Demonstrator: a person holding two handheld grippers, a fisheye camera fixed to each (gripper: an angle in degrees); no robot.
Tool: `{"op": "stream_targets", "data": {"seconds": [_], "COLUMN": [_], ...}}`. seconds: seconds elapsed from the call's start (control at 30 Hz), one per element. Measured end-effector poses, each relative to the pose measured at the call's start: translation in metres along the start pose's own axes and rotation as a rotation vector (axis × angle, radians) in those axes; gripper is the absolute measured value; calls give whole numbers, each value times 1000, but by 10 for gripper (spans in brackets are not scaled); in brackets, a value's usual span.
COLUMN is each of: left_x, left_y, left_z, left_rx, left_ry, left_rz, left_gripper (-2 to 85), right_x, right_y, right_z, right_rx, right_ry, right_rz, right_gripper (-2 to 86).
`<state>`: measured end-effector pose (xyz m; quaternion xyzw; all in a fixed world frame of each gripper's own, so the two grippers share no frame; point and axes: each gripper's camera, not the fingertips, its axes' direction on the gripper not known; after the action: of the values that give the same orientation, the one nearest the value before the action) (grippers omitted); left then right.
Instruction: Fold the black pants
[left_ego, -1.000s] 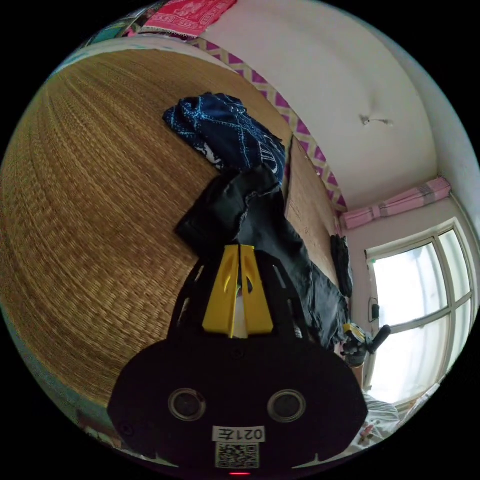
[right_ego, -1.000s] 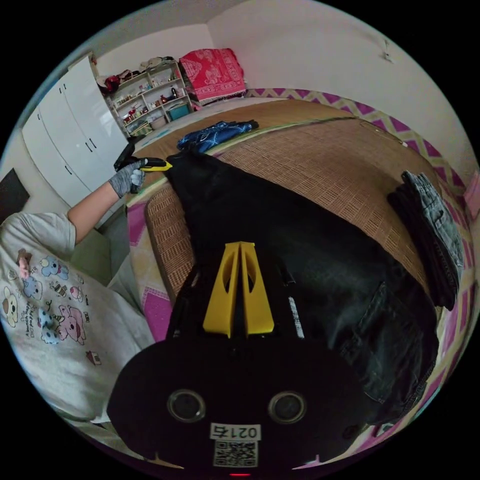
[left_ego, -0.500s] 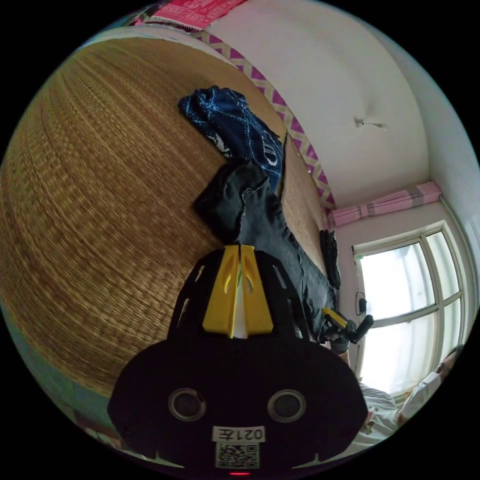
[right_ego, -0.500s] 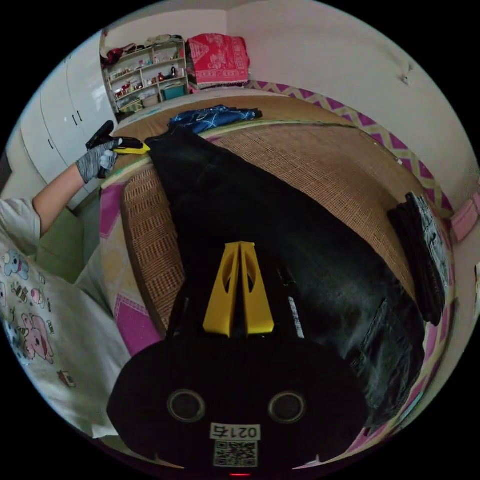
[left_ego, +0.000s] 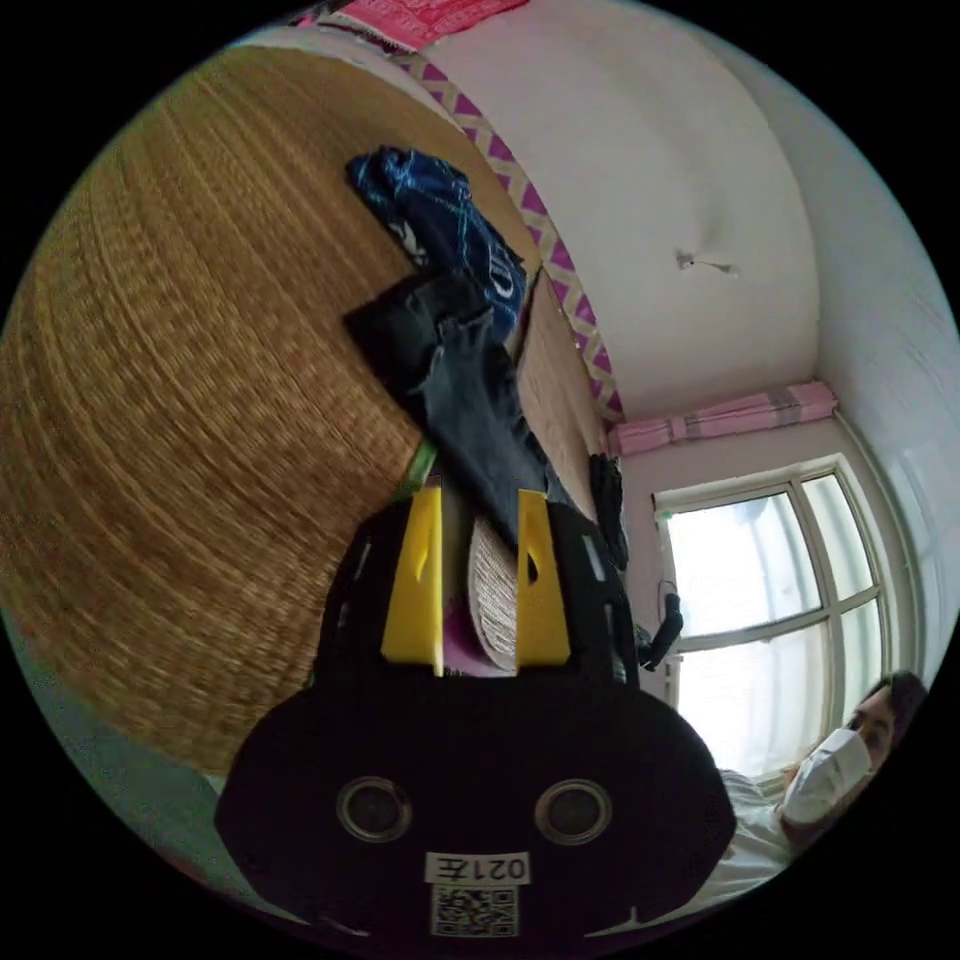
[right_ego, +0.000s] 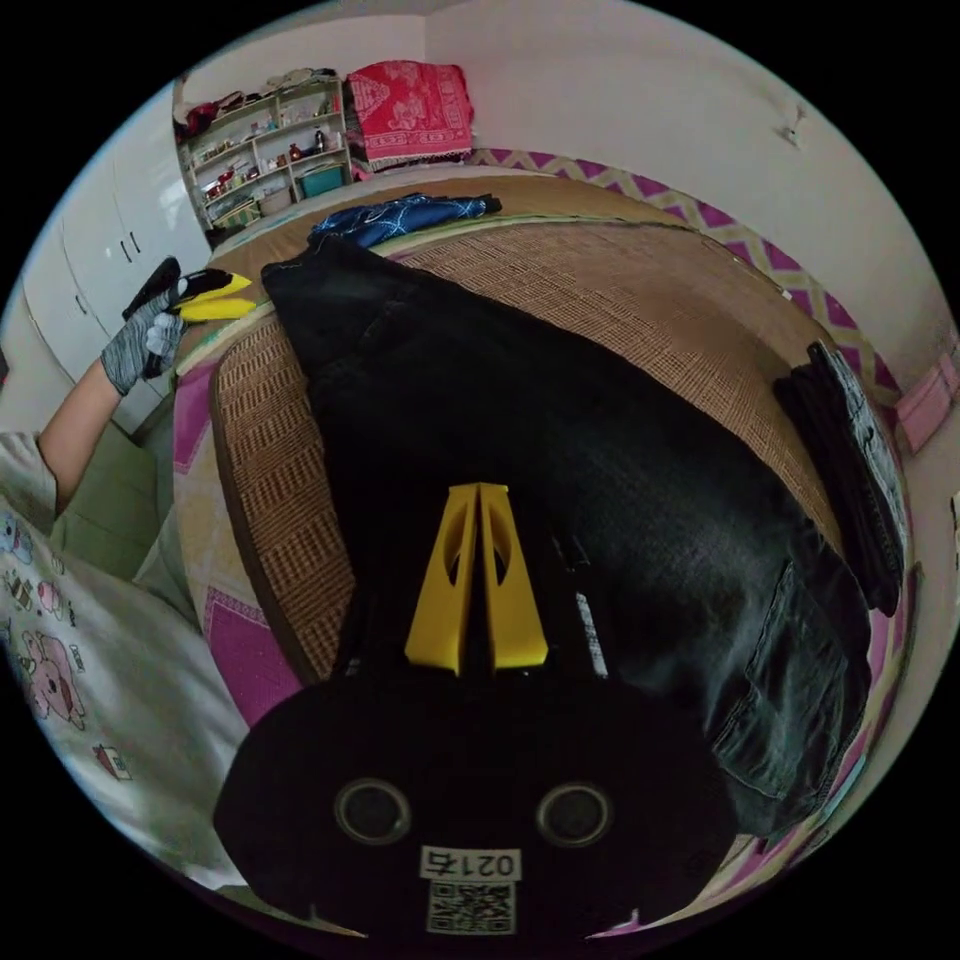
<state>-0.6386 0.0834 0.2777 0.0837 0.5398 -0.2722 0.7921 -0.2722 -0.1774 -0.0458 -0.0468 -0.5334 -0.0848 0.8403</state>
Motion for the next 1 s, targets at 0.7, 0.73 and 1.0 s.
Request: {"op": "stream_targets", "data": {"seconds": [0.7, 0.73, 1.0], "left_x": [64, 67, 106], "left_y": [76, 83, 131], "left_z": [58, 63, 109], "left_rx": [242, 277, 393], "left_ry": [-40, -32, 107], "left_rz": [-197, -214, -275], "left_gripper": [90, 74, -5], "right_x": [63, 67, 88], "right_y": [191, 199, 245], "right_z": [-199, -205, -241], "right_rx": [320, 322, 328], "right_ry": [-251, -260, -304], "right_rz": [412, 430, 509], "right_gripper": [-7, -7, -6]}}
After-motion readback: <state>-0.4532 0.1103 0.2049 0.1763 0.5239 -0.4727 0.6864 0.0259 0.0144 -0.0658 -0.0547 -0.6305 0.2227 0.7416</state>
